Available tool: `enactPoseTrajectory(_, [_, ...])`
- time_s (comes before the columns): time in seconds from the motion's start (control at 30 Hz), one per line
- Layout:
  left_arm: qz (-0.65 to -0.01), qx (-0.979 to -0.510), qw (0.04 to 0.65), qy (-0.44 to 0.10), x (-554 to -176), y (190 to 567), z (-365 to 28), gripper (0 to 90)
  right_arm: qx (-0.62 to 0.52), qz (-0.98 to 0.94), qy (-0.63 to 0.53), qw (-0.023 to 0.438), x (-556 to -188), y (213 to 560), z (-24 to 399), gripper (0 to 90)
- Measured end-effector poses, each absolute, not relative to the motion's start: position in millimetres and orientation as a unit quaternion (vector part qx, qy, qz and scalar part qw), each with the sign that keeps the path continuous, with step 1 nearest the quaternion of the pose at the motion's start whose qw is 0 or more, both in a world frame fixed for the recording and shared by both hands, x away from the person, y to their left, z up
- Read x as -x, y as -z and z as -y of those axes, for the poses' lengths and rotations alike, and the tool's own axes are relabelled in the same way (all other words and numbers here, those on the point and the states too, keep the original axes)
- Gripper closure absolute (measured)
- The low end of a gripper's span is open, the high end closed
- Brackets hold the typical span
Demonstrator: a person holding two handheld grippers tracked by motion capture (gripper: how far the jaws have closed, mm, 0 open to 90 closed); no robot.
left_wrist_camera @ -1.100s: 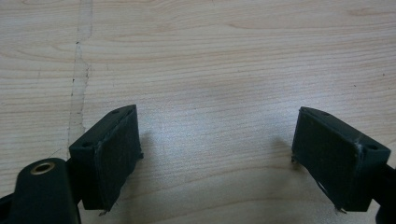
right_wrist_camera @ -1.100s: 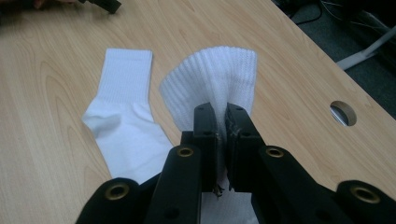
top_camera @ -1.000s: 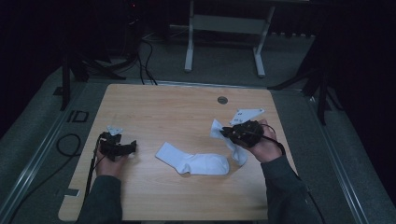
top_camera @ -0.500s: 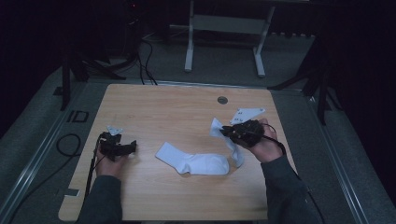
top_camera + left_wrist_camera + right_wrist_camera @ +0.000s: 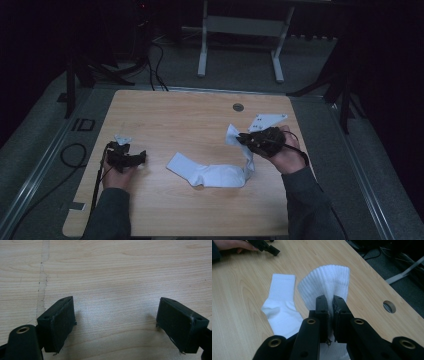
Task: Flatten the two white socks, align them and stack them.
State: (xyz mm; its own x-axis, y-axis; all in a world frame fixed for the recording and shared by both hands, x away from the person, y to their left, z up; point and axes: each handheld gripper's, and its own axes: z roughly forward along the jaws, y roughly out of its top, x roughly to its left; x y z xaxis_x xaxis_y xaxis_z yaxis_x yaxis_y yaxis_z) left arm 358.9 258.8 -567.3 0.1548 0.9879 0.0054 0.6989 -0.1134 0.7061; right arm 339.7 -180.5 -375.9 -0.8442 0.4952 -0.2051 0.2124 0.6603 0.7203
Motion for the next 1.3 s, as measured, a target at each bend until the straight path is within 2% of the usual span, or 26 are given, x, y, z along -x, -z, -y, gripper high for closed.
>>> enactPoseTrajectory(0.33, [-0.601, -0.702, 0.290, -0.251, -358.9, 567.4, -258.7, 15.4, -0.186, -0.889, -0.369, 0.197, -330.4, 366.3, 171.8, 83.9])
enactPoseTrajectory(0.63, [-0.600, -0.703, 0.289, -0.250, -358.9, 567.3, -258.9, 15.4, -0.179, -0.900, -0.363, 0.161, -336.3, 395.4, 139.9, 83.8])
enactPoseTrajectory(0.93, [-0.600, -0.703, 0.289, -0.250, -358.9, 567.3, -258.9, 15.4, -0.173, -0.895, -0.382, 0.151, -337.5, 397.0, 121.1, 83.7])
enactPoseTrajectory(1.3, [-0.600, -0.703, 0.289, -0.250, -358.9, 567.3, -258.9, 15.4, -0.176, -0.894, -0.393, 0.126, -337.4, 421.1, 99.4, 83.7])
